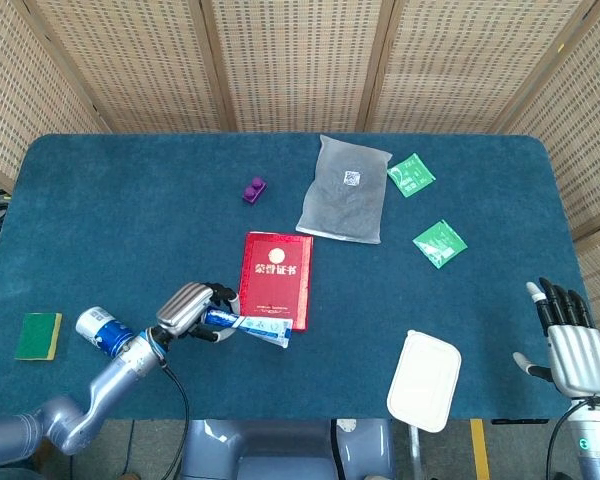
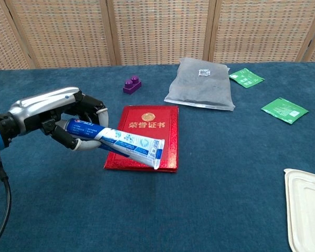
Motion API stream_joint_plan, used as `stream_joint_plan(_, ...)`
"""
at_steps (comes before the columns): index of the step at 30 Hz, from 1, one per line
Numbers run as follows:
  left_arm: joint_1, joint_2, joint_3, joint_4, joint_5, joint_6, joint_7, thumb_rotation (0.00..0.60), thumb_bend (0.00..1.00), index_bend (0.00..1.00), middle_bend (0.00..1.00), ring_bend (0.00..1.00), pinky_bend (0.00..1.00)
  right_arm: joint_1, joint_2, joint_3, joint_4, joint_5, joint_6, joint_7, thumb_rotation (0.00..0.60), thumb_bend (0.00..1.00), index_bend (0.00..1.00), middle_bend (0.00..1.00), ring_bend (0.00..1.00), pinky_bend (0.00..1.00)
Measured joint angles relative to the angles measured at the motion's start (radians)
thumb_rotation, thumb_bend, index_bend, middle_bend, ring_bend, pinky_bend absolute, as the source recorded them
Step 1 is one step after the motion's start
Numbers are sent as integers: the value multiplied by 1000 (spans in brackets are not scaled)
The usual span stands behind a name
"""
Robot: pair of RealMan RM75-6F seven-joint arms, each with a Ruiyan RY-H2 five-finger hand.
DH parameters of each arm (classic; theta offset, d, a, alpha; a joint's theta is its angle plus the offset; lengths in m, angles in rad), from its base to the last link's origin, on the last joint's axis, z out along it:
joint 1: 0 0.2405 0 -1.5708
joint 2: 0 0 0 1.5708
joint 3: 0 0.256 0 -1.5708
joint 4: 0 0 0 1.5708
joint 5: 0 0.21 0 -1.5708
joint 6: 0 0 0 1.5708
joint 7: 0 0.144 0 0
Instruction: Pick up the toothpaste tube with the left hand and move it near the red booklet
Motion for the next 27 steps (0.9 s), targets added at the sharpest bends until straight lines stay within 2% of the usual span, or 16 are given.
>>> stream_joint_plan(12,56,-66,8,-60,-113,-5,233,600,414,546,524,419,429,-2,1,-2,-6,-5,5,-4,600,0,0,0,0,0)
stream_joint_plan(27,51,-129,-18,-58,-152,-42,312,600,415,543,524,419,429,-1,2,-1,-7,0,1,-6,600,0,0,0,0,0)
